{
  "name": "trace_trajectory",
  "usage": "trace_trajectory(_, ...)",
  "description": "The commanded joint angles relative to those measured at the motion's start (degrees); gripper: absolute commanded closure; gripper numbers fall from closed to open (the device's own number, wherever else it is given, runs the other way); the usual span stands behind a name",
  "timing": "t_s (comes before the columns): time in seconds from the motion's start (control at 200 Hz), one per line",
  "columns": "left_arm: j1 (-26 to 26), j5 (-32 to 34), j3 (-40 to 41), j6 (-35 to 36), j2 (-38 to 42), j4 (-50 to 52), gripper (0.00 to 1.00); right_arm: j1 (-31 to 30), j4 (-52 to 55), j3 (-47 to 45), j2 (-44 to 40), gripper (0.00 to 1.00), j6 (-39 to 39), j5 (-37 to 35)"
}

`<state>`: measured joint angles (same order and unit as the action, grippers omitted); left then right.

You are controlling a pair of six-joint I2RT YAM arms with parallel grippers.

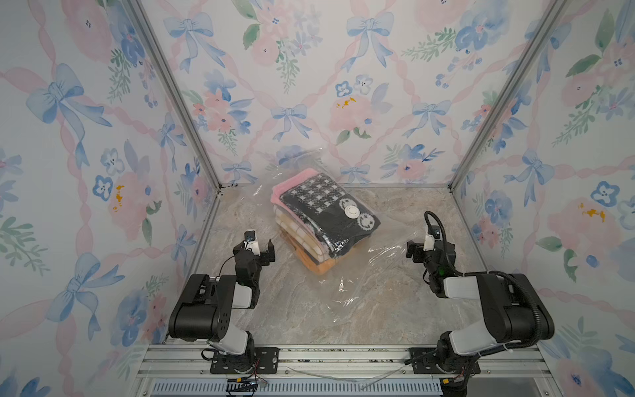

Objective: Take the blanket out of the vacuum bag
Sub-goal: Adjust the vacuum bag at the center of the board.

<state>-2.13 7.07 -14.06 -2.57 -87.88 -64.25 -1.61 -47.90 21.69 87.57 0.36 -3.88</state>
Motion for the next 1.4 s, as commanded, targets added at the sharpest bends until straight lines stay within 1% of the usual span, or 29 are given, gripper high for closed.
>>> trace_trajectory(0.0, -0.15, 0.25, -0.8, 0.8, -0.69, -1.03, 0.02, -0.86, -1.81, 1.25, 0.58, 0.04, -0.77, -0.95)
trace_trajectory(0.355, -0.2, 0.31, -0.79, 0.81, -0.76, -1.01, 0.02, -0.57, -1.77, 1.24, 0.59, 0.04, -0.46, -0.25)
trace_trajectory(0.685, -0.09, 0.27, -0.84, 0.81, -0.8, -0.98, 0.02, -1.48, -2.09, 1.01, 0.63, 0.04, -1.07, -2.15)
trace_trajectory(0.755, -0.14, 0.29, -0.73, 0.81, -0.59, -0.97, 0.02, -2.57, -5.48, -0.82, -0.01, 0.04, -0.8, -6.46)
trace_trajectory(0.81, -0.7, 1.24, -1.06, 1.79, 0.97, -1.01, 0.04, -4.11, -6.36, -2.76, -3.59, 0.04, -1.54, -10.9)
trace_trajectory(0.85, -2.38, 4.55, -2.8, 2.58, 4.97, 5.34, 0.04, -5.37, -2.56, -2.82, -8.13, 0.04, -1.65, -14.03)
trace_trajectory(0.885, -3.73, 7.58, -5.7, 2.47, 8.9, 13.63, 0.04, -6.19, 4.99, -1.28, -13.13, 0.04, -0.69, -16.98)
trace_trajectory(0.925, -4.81, 11.27, -9.47, 0.25, 12.45, 22.29, 0.04, -6.56, 18.87, 2.21, -18.29, 0.04, 2.58, -19.51)
trace_trajectory(0.95, -5.08, 13.04, -11.58, -2.04, 13.88, 26.75, 0.04, -6.48, 27.28, 5.02, -20.88, 0.04, 4.81, -19.91)
trace_trajectory(1.0, -5.61, 13.31, -15.89, -6.69, 16.33, 34.73, 0.05, -6.53, 39.15, 8.76, -24.51, 0.04, 7.85, -19.47)
trace_trajectory(1.08, -7.63, 10.1, -22.91, -11.91, 17.15, 46.94, 0.06, -7.54, 50.62, 11.11, -28.69, 0.04, 12.85, -16.89)
trace_trajectory(1.145, -9.59, 4.03, -27.62, -13.71, 15.39, 56.06, 0.07, -8.68, 55.81, 11.26, -31.6, 0.04, 15.98, -13.89)
trace_trajectory(1.175, -10.52, 1.36, -31.61, -14.58, 14.22, 60.03, 0.07, -9.05, 57.81, 11.13, -32.81, 0.04, 17.65, -12.69)
trace_trajectory(1.22, -11.79, -2.99, -34.42, -15.52, 12.67, 64.69, 0.08, -9.12, 60.66, 10.92, -34.46, 0.04, 19.72, -9.18)
trace_trajectory(1.3, -13.76, -10.18, -36.33, -17.49, 11.64, 68.16, 0.1, -9.14, 65.4, 10.74, -37.17, 0.04, 23.21, -4.44)
trace_trajectory(1.35, -14.9, -12.52, -35.92, -19.23, 12.18, 68.2, 0.1, -9.2, 67.18, 10.15, -38.88, 0.04, 25.2, -1.43)
trace_trajectory(1.395, -15.71, -13.32, -35.32, -20.45, 12.84, 67.88, 0.1, -9.2, 67.76, 9.29, -40.46, 0.04, 27.08, 0.82)
